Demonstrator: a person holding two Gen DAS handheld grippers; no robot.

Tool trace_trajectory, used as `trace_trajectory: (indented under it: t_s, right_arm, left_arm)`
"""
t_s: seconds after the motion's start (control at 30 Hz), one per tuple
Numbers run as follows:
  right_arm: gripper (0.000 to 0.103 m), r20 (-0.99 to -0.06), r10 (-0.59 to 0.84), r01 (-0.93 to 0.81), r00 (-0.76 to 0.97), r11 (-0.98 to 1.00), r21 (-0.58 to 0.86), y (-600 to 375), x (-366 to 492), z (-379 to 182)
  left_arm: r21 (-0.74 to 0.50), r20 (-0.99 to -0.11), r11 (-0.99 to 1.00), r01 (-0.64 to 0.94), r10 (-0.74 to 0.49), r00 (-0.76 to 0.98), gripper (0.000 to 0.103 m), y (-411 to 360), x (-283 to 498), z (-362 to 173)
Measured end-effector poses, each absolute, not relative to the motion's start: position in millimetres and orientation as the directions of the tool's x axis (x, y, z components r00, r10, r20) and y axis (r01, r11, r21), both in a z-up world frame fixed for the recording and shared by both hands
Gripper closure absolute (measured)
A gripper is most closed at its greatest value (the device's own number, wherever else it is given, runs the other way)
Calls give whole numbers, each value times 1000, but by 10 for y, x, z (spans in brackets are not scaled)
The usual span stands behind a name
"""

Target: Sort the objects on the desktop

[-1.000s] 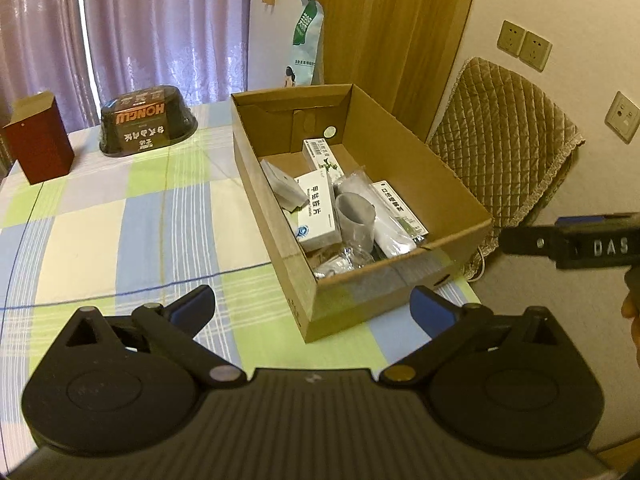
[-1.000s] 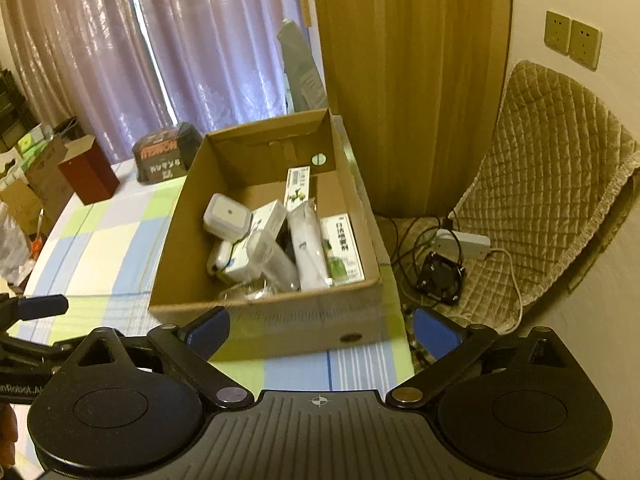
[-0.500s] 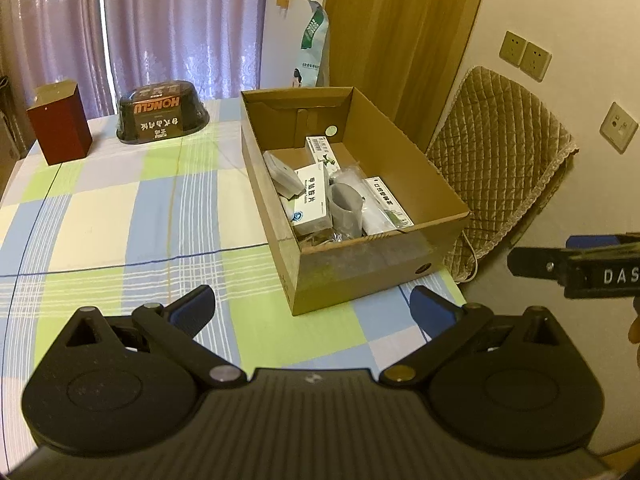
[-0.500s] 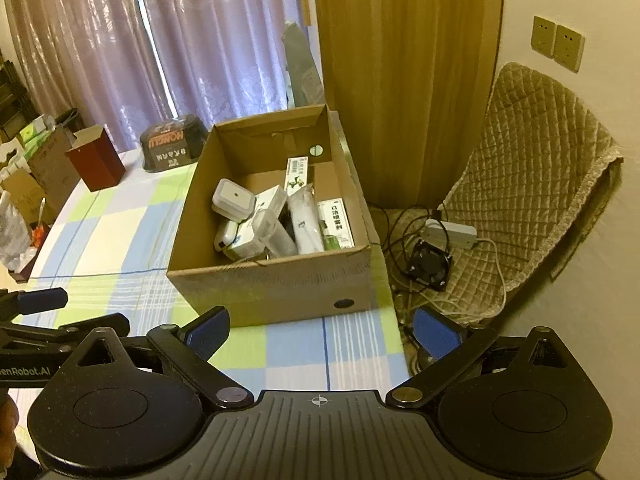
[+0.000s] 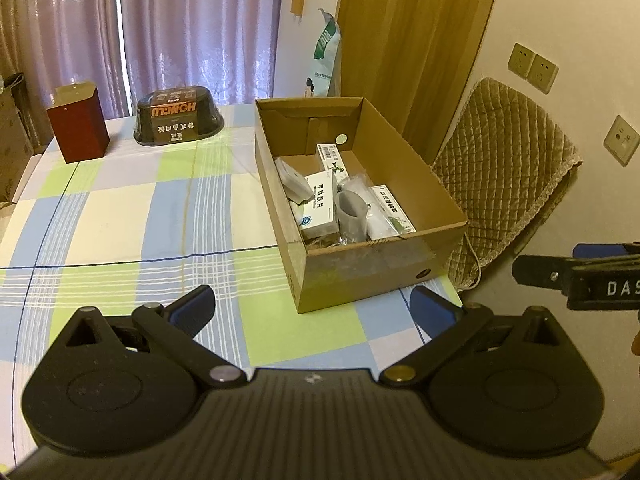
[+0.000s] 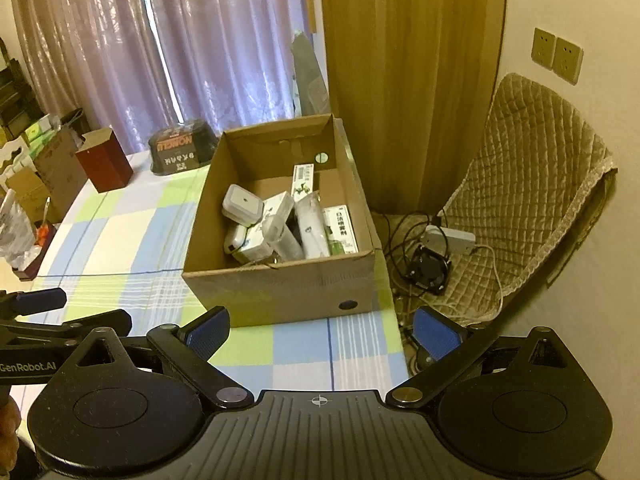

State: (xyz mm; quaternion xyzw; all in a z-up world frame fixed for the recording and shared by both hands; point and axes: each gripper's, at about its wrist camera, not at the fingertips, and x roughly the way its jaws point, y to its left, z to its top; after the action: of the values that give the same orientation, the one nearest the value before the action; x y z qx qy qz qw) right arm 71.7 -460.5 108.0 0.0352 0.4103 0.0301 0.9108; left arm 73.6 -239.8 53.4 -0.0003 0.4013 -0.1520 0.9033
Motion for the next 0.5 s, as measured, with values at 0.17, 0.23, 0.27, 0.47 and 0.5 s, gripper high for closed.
trace_trajectory:
  t_s: [0.17, 0.23, 0.27, 0.47, 0.5]
  right_arm:
    - [3, -743, 86, -37, 664, 996, 82, -4561, 718, 1139]
    - [3, -747, 87, -44, 659, 996, 77, -4536, 725, 1136]
    - [3, -749, 87, -47, 657, 996, 75, -4524, 728, 1131]
    - [3, -760, 89, -53, 644, 996, 71, -4481, 749, 1081]
    - [3, -761, 89, -54, 643, 996, 71, -4476, 754, 1073]
  left_arm:
    - [-139, -723, 954, 266, -281, 631, 1, -2395, 718, 572]
    - [-143, -723, 954, 265, -283, 630, 1, -2395, 715, 579]
    - [-142, -723, 954, 264, -283, 630, 1, -2397, 714, 582]
    - [-120, -722, 957, 265, -267, 639, 1, -2406, 717, 587]
    - [-115, -720, 958, 264, -263, 642, 1, -2407, 719, 588]
